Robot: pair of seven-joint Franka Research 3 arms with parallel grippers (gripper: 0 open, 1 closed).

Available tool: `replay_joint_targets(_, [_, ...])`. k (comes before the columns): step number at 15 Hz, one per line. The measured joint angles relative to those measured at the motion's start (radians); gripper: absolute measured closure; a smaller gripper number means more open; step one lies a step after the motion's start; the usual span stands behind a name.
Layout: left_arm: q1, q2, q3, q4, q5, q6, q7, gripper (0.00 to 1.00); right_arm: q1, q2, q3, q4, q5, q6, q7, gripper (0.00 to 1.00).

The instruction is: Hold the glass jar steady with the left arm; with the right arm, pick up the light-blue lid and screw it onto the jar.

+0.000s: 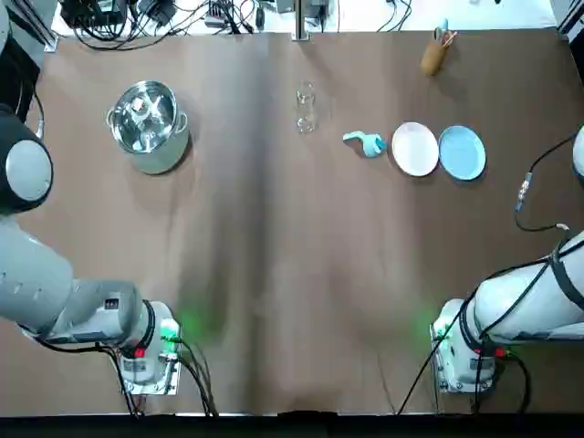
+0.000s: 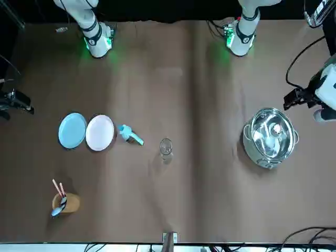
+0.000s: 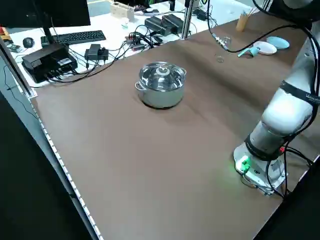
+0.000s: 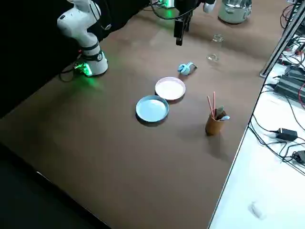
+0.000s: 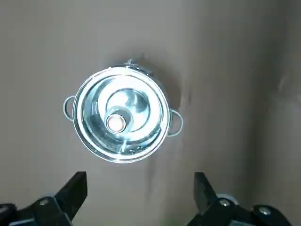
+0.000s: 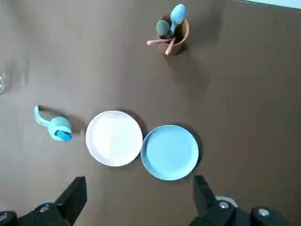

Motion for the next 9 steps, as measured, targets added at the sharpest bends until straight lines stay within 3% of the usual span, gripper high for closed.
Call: replay_joint_targets(9, [-0.008, 0.033, -0.010, 0.003, 0.000, 0.000, -0.037, 0.00, 0.000, 0.048, 0.001, -0.010, 0.017, 0.028, -0.003, 0.00])
